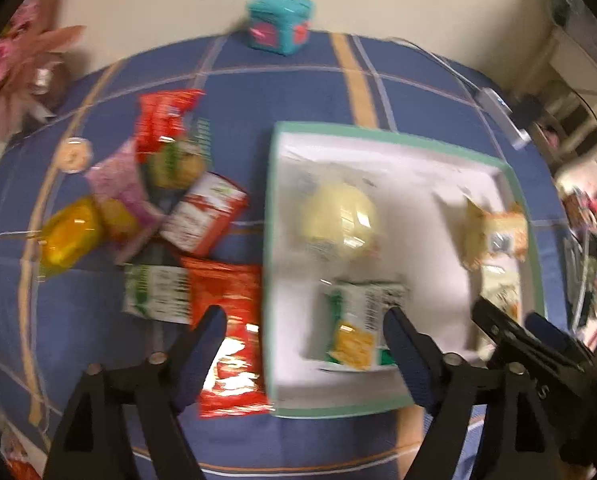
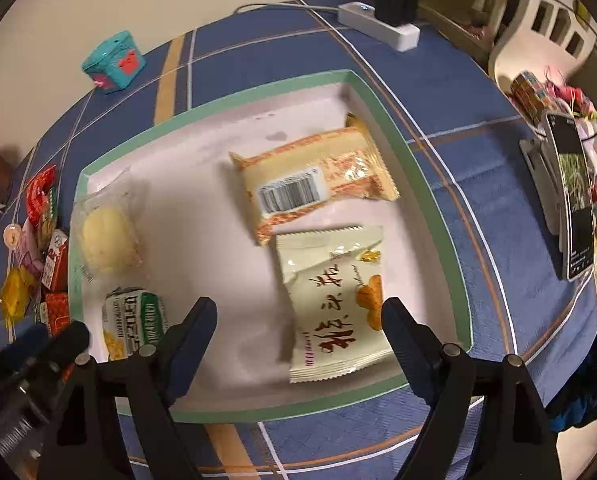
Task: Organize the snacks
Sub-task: 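Withdraw both tools from the tray toward the snack pile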
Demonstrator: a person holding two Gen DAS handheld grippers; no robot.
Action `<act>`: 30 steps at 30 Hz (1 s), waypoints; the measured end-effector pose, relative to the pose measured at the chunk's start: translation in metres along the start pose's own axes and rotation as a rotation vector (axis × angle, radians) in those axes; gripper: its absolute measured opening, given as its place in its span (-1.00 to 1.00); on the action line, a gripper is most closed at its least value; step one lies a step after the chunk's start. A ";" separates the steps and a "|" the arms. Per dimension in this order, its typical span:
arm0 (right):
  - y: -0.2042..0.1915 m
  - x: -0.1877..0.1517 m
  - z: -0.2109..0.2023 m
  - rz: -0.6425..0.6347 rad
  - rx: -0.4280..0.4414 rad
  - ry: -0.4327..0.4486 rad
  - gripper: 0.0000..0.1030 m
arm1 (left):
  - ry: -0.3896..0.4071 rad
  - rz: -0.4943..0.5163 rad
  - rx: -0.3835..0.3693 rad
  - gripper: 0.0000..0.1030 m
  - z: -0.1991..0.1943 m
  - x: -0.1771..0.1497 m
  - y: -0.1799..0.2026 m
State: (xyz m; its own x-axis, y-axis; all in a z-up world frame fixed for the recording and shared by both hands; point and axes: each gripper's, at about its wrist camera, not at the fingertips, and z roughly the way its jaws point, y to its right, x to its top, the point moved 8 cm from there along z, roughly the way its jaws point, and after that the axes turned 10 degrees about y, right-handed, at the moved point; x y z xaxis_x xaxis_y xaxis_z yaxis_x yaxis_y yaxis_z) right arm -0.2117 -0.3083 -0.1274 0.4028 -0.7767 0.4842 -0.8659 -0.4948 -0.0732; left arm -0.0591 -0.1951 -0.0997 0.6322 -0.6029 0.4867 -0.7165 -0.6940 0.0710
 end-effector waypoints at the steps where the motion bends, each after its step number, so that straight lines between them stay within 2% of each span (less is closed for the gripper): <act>1: -0.003 0.000 -0.002 -0.006 0.001 0.005 0.71 | 0.013 -0.011 0.025 0.63 -0.003 0.003 -0.008; 3: -0.009 0.001 -0.005 -0.022 0.005 0.012 0.85 | 0.041 -0.036 0.081 0.73 -0.008 0.010 -0.028; 4: -0.011 0.001 -0.008 -0.029 0.011 0.020 0.85 | 0.052 -0.051 0.104 0.94 -0.010 0.012 -0.037; 5: -0.014 0.003 -0.011 -0.035 0.016 0.029 0.86 | 0.064 -0.068 0.125 1.00 -0.012 0.014 -0.046; 7: -0.024 0.004 -0.022 -0.051 0.030 0.051 0.89 | 0.088 -0.103 0.156 1.00 -0.018 0.018 -0.065; 9: -0.032 0.010 -0.029 -0.064 0.039 0.081 1.00 | 0.105 -0.133 0.172 1.00 -0.024 0.020 -0.080; 15: -0.060 0.023 -0.056 -0.116 0.088 0.212 1.00 | 0.148 -0.191 0.215 1.00 -0.032 0.020 -0.117; 20: -0.081 0.025 -0.052 -0.177 0.068 0.223 1.00 | 0.162 -0.228 0.248 1.00 -0.032 0.019 -0.147; 22: -0.089 0.024 -0.046 -0.195 0.062 0.191 1.00 | 0.155 -0.241 0.254 1.00 -0.031 0.018 -0.158; 30: -0.121 0.018 -0.040 -0.122 0.148 0.167 1.00 | 0.165 -0.287 0.224 1.00 -0.032 0.018 -0.182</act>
State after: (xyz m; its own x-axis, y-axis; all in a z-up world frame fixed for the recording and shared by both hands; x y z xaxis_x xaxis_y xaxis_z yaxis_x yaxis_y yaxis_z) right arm -0.1118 -0.2473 -0.0745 0.4369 -0.6385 0.6336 -0.7560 -0.6423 -0.1259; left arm 0.0730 -0.0672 -0.0763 0.7282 -0.3136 0.6094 -0.4244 -0.9045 0.0417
